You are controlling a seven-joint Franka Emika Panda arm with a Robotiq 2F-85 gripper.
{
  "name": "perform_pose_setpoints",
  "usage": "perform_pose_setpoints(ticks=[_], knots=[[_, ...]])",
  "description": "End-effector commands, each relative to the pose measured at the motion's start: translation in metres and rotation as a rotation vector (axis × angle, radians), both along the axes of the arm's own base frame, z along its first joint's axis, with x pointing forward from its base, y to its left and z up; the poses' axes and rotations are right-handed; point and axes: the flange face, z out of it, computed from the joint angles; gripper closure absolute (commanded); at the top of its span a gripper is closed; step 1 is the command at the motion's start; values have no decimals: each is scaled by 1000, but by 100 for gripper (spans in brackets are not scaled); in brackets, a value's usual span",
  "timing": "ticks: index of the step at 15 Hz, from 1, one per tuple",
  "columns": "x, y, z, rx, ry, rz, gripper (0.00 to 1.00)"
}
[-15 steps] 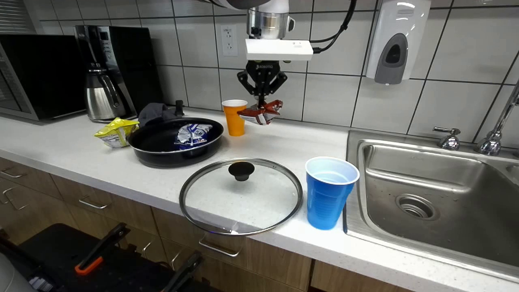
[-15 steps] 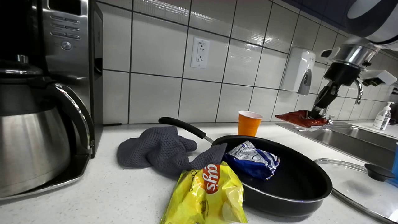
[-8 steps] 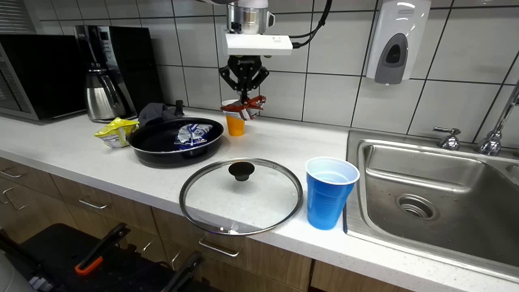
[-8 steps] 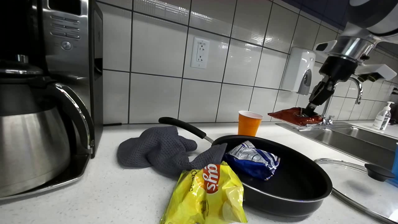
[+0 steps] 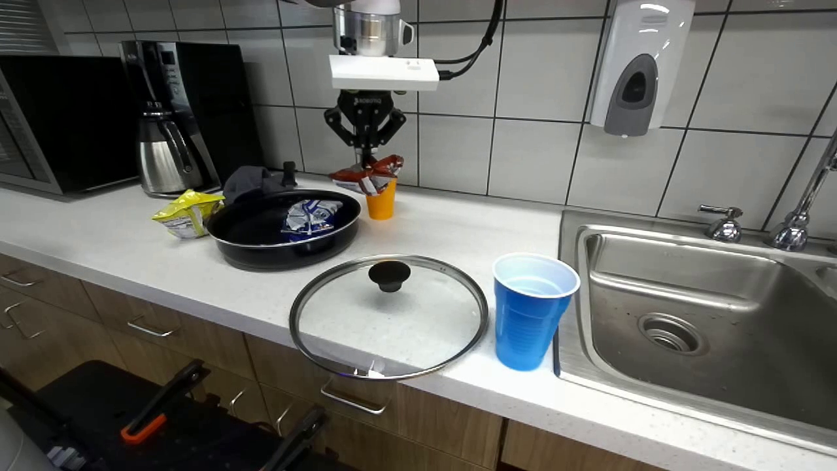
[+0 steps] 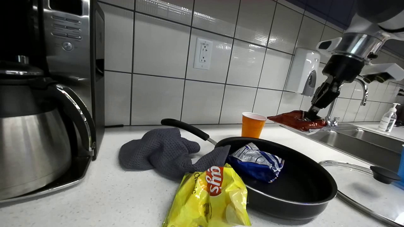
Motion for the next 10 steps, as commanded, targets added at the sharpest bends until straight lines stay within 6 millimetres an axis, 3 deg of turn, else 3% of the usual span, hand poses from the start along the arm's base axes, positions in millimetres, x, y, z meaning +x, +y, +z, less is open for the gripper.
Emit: perform_pose_setpoints(ticks=[1, 10], knots=[[-21, 32, 3, 6, -24, -26, 100], [-34, 82, -22, 43, 30, -185, 100]])
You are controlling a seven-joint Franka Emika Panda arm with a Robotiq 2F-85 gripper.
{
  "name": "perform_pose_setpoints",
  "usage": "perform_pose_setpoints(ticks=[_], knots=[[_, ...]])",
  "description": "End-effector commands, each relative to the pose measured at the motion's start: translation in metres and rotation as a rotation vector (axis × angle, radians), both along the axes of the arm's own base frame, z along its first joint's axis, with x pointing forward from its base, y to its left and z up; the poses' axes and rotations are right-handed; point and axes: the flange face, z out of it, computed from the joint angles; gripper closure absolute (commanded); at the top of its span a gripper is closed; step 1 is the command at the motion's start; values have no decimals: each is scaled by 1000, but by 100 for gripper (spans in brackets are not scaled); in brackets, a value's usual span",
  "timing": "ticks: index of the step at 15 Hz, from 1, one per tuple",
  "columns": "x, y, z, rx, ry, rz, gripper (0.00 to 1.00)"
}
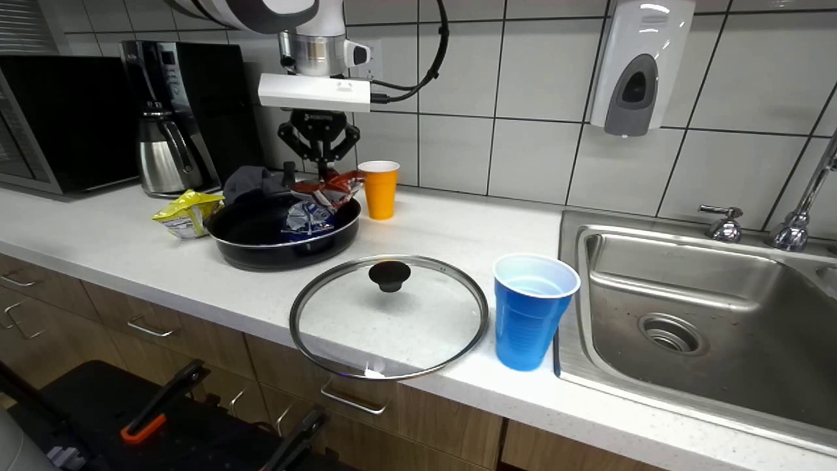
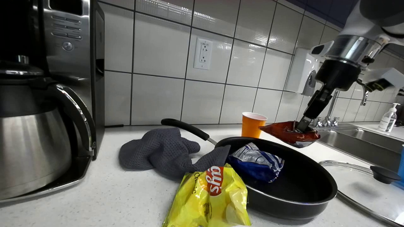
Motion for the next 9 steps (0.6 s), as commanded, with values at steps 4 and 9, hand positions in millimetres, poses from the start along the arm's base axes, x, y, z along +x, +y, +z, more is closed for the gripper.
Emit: perform_pose_setpoints(ticks=[4, 9], knots=[[-12, 25, -4, 18, 34, -42, 100], [-12, 33, -4, 23, 34, -107, 100]])
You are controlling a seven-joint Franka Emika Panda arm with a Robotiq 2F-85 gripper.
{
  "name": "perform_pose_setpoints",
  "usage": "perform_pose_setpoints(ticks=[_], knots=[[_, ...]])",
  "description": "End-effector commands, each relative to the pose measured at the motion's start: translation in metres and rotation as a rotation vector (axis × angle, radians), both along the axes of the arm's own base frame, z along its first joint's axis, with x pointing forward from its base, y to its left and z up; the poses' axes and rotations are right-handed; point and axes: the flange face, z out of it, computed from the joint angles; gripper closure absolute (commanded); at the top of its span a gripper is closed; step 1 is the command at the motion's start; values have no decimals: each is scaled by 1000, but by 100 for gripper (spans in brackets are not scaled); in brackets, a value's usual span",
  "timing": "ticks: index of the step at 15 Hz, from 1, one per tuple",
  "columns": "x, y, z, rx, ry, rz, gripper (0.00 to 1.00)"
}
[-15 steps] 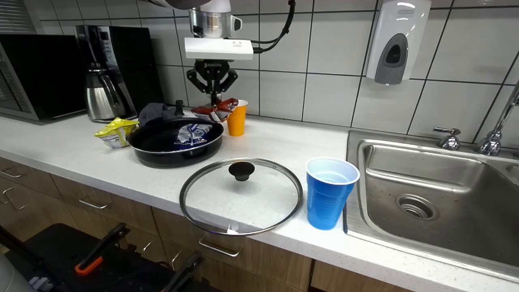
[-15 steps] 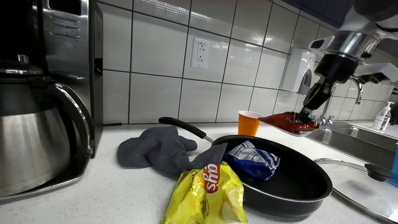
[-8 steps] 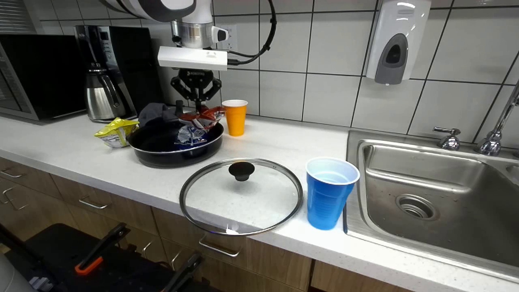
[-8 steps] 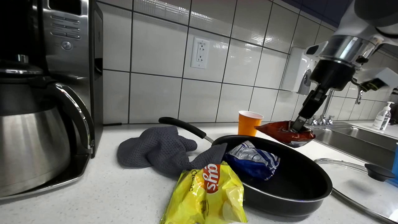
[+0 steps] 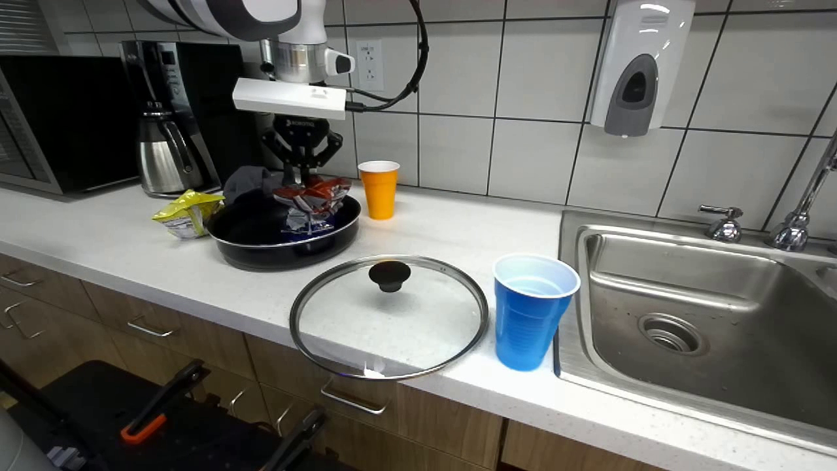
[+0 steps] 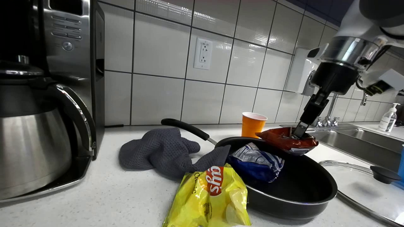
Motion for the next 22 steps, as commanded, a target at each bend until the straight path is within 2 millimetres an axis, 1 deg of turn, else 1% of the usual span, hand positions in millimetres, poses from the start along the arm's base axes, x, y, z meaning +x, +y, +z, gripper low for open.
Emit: perform_pose_setpoints(ticks=[1, 5, 8, 12, 15, 17, 22], knots=[[-4, 8, 5, 5, -7, -66, 100], [5, 15, -3, 24, 5, -143, 100], [13, 19, -13, 31, 5, -195, 100], [18, 32, -34, 18, 29, -213, 100], [22, 42, -45, 15, 44, -219, 100], [25, 47, -47, 14, 54, -222, 100], [22, 57, -47, 0, 70, -211, 100]])
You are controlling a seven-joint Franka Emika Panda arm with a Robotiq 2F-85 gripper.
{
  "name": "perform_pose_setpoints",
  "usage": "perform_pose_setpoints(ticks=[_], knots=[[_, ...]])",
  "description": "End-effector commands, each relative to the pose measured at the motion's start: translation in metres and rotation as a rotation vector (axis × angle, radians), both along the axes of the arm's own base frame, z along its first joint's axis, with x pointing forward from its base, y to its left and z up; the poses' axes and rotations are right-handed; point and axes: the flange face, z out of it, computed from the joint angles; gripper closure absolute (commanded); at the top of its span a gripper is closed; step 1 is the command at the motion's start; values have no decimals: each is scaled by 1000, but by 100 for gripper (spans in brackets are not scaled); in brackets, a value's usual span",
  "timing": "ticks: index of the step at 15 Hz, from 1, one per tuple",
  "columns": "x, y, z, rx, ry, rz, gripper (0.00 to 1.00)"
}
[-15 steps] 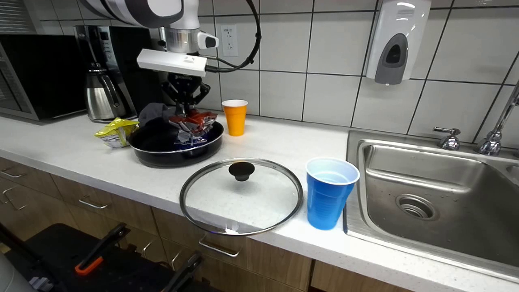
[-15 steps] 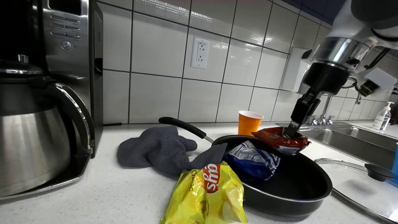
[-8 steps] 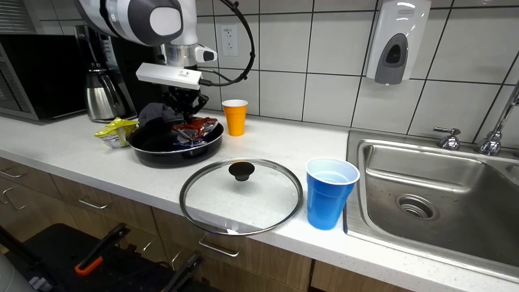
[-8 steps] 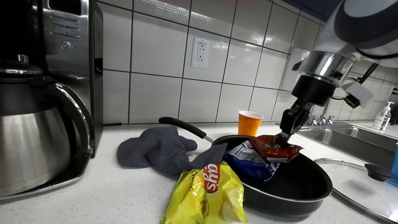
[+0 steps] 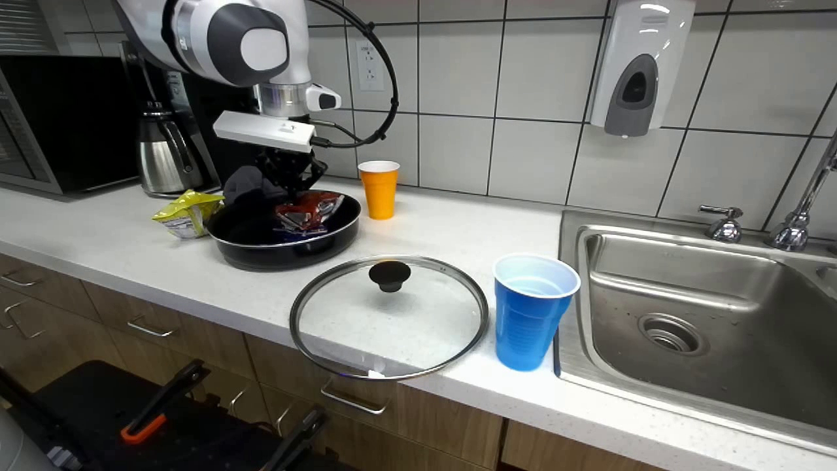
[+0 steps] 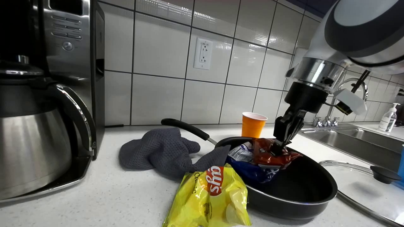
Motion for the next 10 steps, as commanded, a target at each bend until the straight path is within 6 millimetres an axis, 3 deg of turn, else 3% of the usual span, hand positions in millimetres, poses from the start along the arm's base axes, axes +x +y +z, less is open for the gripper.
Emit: perform_pose_setpoints(ticks=[1, 10], knots=[[3, 7, 4, -17, 4, -16, 100], [-6, -16, 37, -62, -54, -43, 100]])
